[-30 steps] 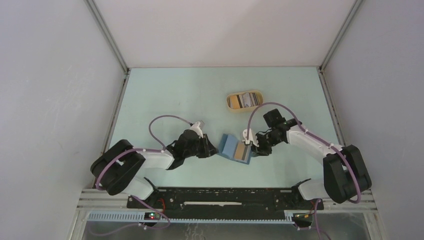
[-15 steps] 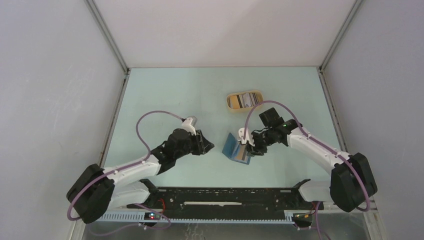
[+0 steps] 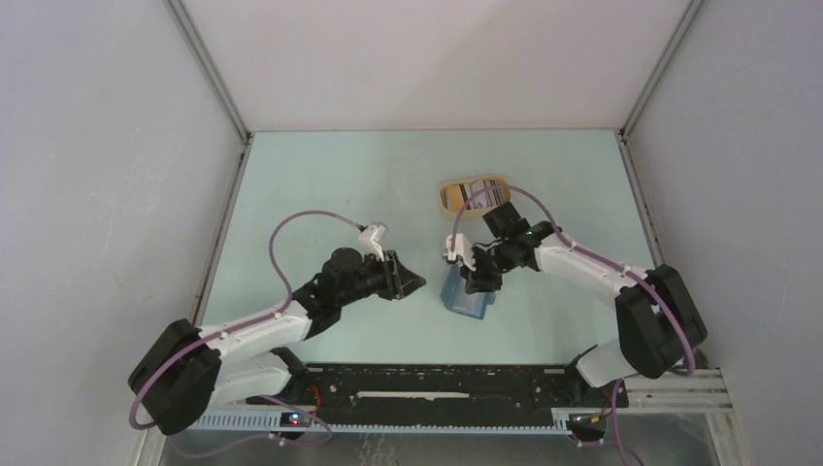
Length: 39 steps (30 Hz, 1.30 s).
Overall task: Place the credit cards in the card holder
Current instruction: Open the card holder at the center of the board.
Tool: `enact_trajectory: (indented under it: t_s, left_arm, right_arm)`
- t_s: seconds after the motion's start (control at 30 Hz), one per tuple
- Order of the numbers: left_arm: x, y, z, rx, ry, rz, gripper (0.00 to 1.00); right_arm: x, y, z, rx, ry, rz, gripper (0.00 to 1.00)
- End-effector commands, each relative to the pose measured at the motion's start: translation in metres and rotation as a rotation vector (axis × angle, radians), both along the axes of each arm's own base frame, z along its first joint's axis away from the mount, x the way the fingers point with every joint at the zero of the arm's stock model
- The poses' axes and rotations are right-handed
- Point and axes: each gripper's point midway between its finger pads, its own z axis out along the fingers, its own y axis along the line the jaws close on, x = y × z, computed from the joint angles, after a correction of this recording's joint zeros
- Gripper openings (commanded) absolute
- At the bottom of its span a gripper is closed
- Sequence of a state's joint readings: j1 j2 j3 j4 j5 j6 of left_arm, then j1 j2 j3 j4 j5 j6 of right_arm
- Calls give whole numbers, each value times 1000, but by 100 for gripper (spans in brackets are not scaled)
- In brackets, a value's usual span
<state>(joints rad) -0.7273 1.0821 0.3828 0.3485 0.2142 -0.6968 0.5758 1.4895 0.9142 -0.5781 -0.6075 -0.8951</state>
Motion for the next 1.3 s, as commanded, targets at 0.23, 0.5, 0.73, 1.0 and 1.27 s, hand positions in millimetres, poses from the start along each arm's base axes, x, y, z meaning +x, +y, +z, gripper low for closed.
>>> enact_trajectory:
  t_s: [0.23, 0.5, 0.73, 1.0, 1.27]
  left_arm:
    - [22, -30, 23, 110, -114, -17, 79]
    - [30, -56, -14, 248, -22, -61, 78]
    - [31, -70, -36, 286, 34, -98, 67]
    - [30, -65, -49, 314, 60, -78, 40]
    - [23, -53, -64, 316, 102, -39, 1]
  right_arm:
    - [3, -35, 52, 181, 112, -92, 48]
    - [-7, -45, 13, 46, 103, -23, 66]
    - [-5, -50, -7, -24, 30, 27, 65]
    - [-6, -52, -22, -81, 35, 49, 50]
    - [-4, -50, -8, -53, -17, 60, 0]
